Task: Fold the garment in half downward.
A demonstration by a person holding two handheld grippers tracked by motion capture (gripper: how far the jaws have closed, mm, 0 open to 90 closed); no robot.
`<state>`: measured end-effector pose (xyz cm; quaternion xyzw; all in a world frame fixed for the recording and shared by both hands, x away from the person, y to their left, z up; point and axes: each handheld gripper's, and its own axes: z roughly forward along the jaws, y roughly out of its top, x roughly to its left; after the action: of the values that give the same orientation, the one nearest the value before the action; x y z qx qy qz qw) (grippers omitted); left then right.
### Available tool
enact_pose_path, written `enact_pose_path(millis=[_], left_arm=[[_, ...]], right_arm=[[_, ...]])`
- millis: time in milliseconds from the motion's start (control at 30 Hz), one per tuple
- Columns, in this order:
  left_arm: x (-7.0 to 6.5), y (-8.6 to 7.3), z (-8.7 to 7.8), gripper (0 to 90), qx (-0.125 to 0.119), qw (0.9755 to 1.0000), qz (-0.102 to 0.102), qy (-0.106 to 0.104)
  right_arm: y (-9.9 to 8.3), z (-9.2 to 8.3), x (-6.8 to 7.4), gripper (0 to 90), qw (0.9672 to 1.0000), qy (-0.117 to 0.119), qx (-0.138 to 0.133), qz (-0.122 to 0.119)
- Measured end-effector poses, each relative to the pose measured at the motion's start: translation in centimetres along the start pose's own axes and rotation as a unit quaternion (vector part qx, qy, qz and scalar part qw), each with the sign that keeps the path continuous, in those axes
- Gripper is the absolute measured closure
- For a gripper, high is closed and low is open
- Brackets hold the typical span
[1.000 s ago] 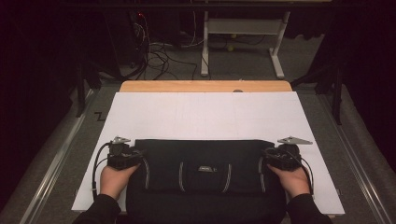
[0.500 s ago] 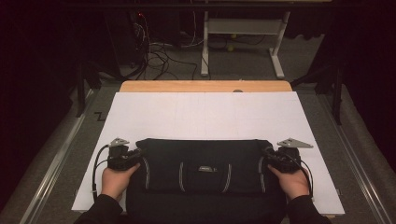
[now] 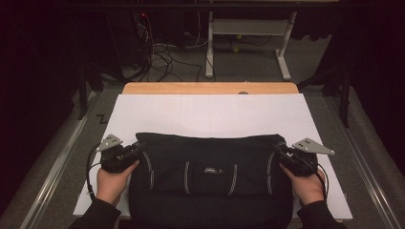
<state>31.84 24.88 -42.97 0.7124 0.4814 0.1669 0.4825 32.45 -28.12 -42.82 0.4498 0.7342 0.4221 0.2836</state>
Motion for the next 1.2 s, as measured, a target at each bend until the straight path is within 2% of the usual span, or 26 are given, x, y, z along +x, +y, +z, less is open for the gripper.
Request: enact_pose_path(millis=[133, 300, 500, 667, 767, 833, 933, 1100, 1200], left_arm=[[0.3, 1.1, 0.4, 74.8, 0.0, 0.9999, 0.007, 0.009], [0.9, 2.4, 1.5, 74.8, 0.006, 0.9997, 0.001, 0.024], [2.0, 3.9, 3.3, 74.8, 0.018, 0.9991, -0.001, 0.039], [2.4, 5.3, 4.4, 74.6, 0.006, 0.9987, 0.006, 0.051], [2.8, 6.5, 5.0, 74.6, 0.008, 0.9976, 0.009, 0.068], [3.0, 7.2, 5.3, 74.5, 0.012, 0.9971, 0.012, 0.074], [3.3, 8.0, 5.9, 74.4, 0.014, 0.9963, 0.021, 0.082], [4.1, 8.2, 7.4, 74.3, 0.026, 0.9955, 0.01, 0.091], [4.5, 7.5, 8.7, 73.3, 0.049, 0.994, -0.001, 0.097]], right_arm=[[1.5, -0.1, 0.0, 79.0, 0.9998, -0.005, -0.013, -0.012], [2.8, 0.8, -0.3, 79.0, 0.9995, -0.018, -0.013, -0.024], [4.0, 2.7, -1.2, 79.0, 0.9996, -0.018, -0.018, -0.007], [5.2, 4.1, -1.5, 78.9, 0.9994, -0.027, -0.019, -0.014], [5.9, 4.7, -2.1, 78.9, 0.9994, -0.028, -0.021, -0.002], [6.4, 5.2, -2.7, 78.8, 0.9995, -0.024, -0.016, 0.01], [7.1, 5.7, -3.3, 78.8, 0.9991, -0.029, -0.022, 0.021], [8.2, 7.1, -3.2, 78.8, 0.9988, -0.047, -0.015, 0.004], [8.1, 8.5, -3.1, 76.6, 0.9984, -0.055, 0.009, 0.0]])
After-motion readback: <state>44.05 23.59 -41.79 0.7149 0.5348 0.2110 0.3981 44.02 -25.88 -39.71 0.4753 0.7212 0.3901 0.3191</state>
